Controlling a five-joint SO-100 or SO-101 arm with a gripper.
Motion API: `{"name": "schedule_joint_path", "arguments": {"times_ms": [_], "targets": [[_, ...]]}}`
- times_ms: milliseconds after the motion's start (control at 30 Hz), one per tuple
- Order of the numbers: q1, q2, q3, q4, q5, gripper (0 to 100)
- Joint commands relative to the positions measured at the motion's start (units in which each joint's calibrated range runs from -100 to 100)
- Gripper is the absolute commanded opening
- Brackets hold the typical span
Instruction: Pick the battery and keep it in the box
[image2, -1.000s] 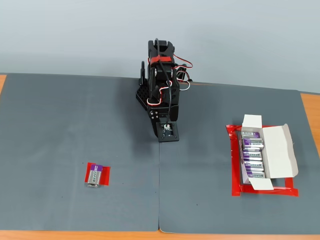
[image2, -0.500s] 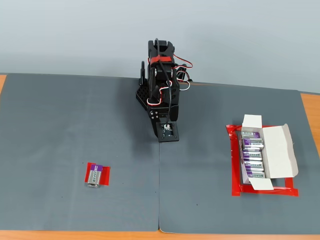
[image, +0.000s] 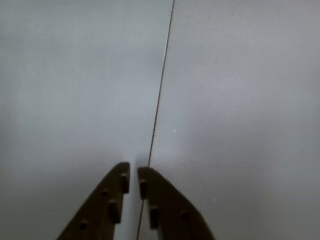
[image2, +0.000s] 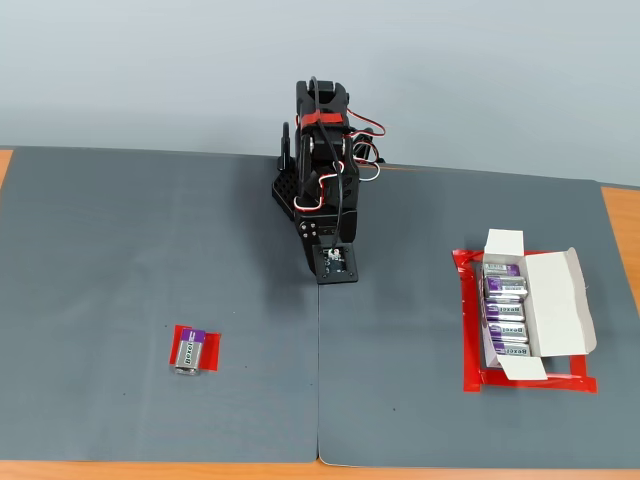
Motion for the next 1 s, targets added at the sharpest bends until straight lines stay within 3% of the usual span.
{"name": "schedule_joint_path", "arguments": {"times_ms": [0, 533, 967], "targets": [[-0.4, 0.3, -3.4, 0.2, 0.3, 2], [-0.3, 2.1, -3.9, -0.5, 0.1, 2], [0.2, 30.0, -23.7, -10.6, 0.3, 2]]}}
